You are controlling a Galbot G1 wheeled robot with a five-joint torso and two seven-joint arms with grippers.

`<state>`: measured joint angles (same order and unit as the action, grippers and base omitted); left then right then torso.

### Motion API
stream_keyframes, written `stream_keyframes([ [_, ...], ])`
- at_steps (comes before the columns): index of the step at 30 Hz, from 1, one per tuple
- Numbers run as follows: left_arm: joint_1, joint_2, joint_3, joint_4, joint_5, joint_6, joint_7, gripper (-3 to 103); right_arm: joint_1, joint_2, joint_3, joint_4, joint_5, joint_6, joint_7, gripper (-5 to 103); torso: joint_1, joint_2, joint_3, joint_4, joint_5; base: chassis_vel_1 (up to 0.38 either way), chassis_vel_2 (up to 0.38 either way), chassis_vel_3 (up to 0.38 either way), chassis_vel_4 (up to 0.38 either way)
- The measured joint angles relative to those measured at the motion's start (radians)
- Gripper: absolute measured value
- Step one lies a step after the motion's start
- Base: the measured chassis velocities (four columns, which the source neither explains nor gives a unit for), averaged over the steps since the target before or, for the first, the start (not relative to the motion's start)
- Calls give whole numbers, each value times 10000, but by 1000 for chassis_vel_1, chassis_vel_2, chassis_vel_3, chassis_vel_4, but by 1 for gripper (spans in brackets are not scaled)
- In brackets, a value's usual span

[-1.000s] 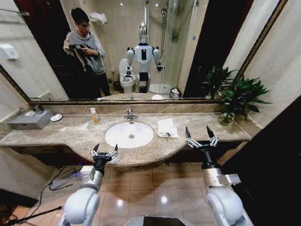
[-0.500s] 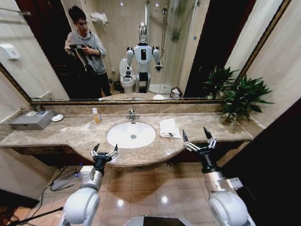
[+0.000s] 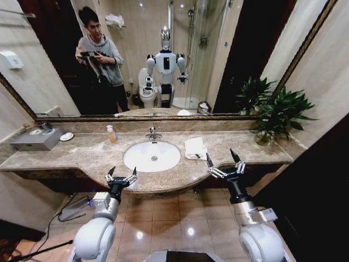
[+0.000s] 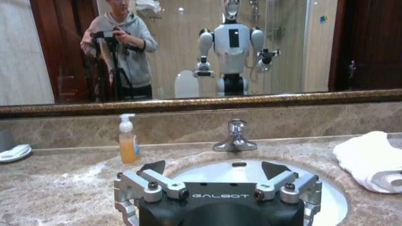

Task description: Pick up the towel from the sink counter and wipe the mirror surface.

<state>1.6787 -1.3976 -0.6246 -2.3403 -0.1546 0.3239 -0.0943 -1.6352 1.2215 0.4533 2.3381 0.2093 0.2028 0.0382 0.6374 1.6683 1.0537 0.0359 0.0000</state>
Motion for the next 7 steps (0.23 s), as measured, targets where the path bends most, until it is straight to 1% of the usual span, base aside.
stream_keyframes([
  [2,0,0,0,0,0,0,0,100,1,4,-23,-3,-2,2,6,100,0,0,0,1,0,0,0,0,0],
  [7,0,0,0,0,0,0,0,100,-8,13,-89,-18,-26,35,20,100,-1,0,0,-1,0,71,70,-89,-76],
])
